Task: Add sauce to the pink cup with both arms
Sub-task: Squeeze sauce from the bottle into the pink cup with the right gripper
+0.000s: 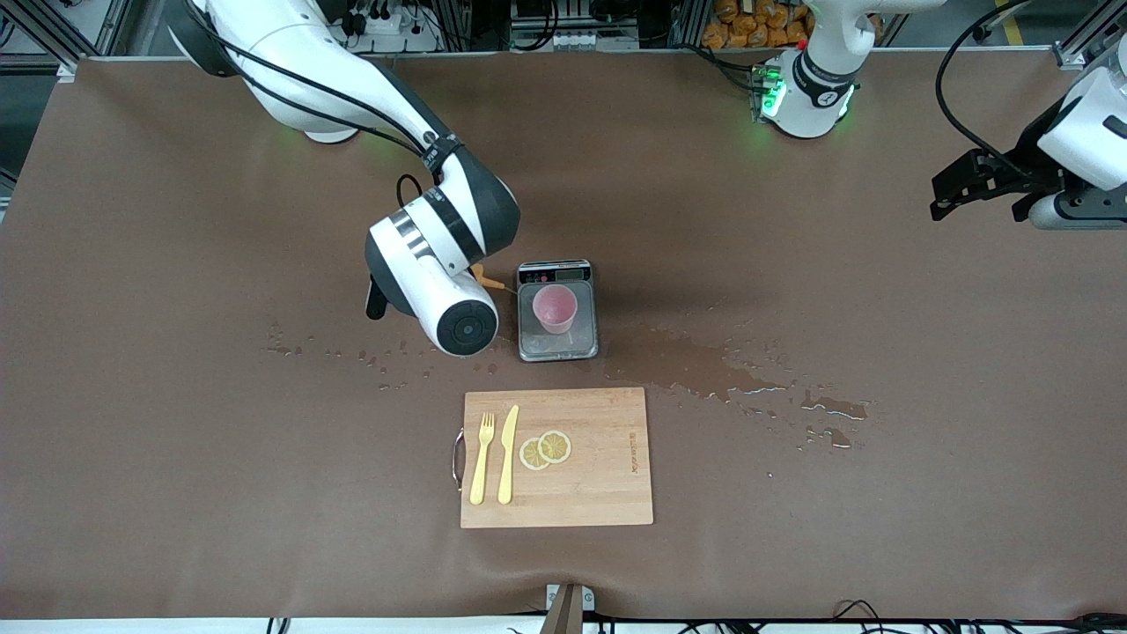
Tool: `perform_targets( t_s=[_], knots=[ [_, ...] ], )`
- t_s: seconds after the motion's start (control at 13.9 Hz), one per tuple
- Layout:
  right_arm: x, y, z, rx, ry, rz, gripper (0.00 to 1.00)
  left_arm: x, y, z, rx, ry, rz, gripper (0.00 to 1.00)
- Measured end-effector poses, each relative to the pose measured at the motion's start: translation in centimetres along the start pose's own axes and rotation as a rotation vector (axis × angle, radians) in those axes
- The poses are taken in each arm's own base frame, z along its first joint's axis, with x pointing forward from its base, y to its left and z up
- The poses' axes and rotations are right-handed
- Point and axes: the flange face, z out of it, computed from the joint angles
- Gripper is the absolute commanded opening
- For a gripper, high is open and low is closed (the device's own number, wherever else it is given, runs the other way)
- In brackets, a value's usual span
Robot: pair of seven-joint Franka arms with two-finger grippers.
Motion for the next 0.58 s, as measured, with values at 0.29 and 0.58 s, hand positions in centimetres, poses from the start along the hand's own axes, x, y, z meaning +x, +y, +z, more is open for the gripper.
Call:
perform_targets(
  t_s=[0.29, 0.58],
  knots=[
    [1.9, -0.9, -1.4, 0.000, -0.049, -0.056, 0.43, 0.0, 0.1, 0.0, 0.000, 0.000, 0.001, 1.00],
    [6.6, -2.9, -2.9, -0.022, -0.146, -0.174, 0.45, 0.0, 0.3, 0.0, 0.000, -0.001, 0.006, 1.00]
  ],
)
